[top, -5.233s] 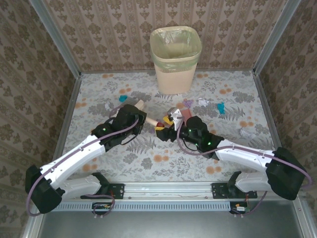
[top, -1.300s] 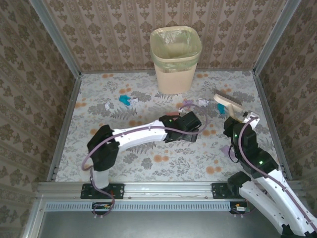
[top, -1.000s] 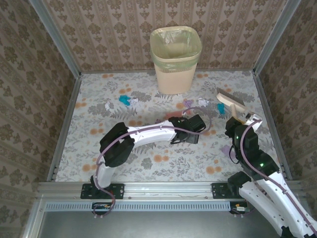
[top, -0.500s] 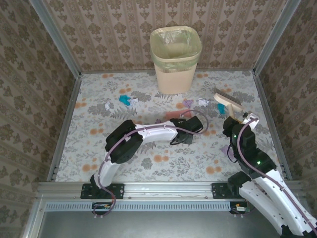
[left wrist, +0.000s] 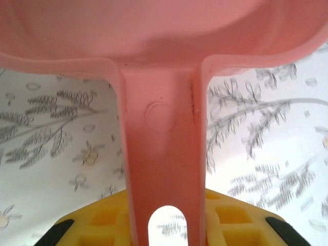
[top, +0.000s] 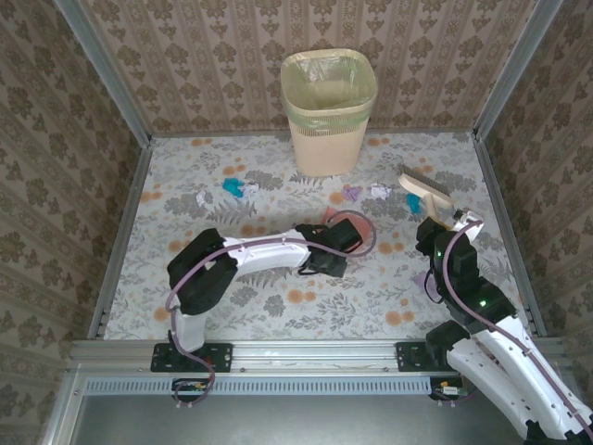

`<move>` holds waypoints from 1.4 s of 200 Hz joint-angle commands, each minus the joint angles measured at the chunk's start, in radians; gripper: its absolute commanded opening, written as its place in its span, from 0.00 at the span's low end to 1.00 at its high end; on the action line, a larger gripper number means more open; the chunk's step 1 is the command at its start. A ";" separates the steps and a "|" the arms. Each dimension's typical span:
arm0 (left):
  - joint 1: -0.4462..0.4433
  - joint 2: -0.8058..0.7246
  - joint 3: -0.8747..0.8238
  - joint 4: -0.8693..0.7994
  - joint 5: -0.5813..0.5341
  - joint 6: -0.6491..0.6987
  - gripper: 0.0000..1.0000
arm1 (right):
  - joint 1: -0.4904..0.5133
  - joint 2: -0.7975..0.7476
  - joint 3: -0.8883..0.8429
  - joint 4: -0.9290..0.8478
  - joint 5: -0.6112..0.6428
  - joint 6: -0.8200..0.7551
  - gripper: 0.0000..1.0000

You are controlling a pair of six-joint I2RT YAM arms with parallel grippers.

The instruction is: Sweep away the paper scraps from the table

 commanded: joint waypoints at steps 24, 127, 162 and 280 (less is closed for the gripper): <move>0.000 -0.107 -0.074 -0.006 0.132 0.251 0.04 | -0.006 0.008 0.000 0.058 -0.027 -0.040 0.00; -0.009 -0.016 -0.039 -0.055 0.051 0.387 0.33 | -0.009 0.018 -0.020 0.078 -0.020 -0.033 0.00; -0.010 -0.092 -0.100 0.029 0.034 0.391 0.70 | -0.012 0.027 -0.019 0.076 -0.021 -0.033 0.00; -0.063 -0.371 -0.625 0.799 0.024 0.445 0.79 | -0.025 0.036 -0.023 0.083 -0.045 -0.028 0.00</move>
